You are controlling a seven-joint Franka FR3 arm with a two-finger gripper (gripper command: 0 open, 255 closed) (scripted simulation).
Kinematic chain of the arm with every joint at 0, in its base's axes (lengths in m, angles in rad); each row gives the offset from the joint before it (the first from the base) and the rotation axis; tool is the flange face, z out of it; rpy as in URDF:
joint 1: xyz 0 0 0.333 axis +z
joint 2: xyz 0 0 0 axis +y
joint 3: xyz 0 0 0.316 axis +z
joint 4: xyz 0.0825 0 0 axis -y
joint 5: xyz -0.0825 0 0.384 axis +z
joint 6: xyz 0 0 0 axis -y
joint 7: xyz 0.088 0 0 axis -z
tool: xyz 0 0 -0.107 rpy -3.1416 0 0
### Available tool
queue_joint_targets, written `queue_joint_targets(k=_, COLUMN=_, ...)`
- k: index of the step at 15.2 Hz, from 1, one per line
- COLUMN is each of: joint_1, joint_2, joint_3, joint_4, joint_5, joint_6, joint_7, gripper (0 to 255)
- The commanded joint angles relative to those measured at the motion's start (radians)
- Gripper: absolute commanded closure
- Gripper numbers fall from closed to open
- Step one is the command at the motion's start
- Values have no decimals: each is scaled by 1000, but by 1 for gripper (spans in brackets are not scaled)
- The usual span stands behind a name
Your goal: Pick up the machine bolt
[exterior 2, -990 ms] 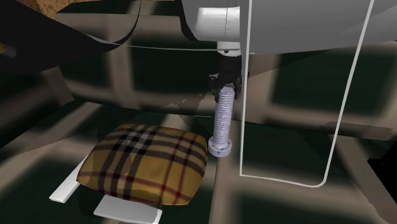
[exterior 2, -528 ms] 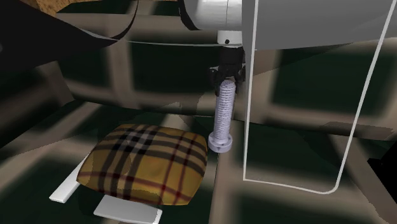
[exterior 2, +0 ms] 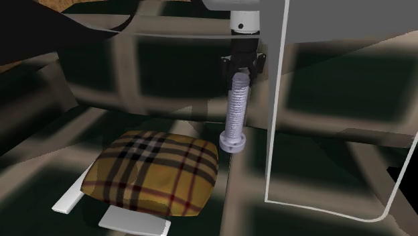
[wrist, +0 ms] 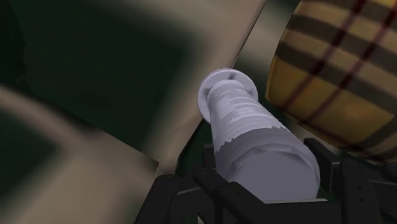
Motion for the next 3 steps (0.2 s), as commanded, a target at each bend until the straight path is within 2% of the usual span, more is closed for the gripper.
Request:
queue_joint_targets(k=1, joint_1=-1, joint_2=-3, joint_3=-1, joint_4=24, joint_5=-1, joint_6=-25, joint_7=0, gripper=255)
queue_joint_targets(k=3, joint_1=-1, joint_2=-3, joint_3=-1, joint_4=25, joint_5=-1, joint_6=-27, joint_7=0, gripper=255)
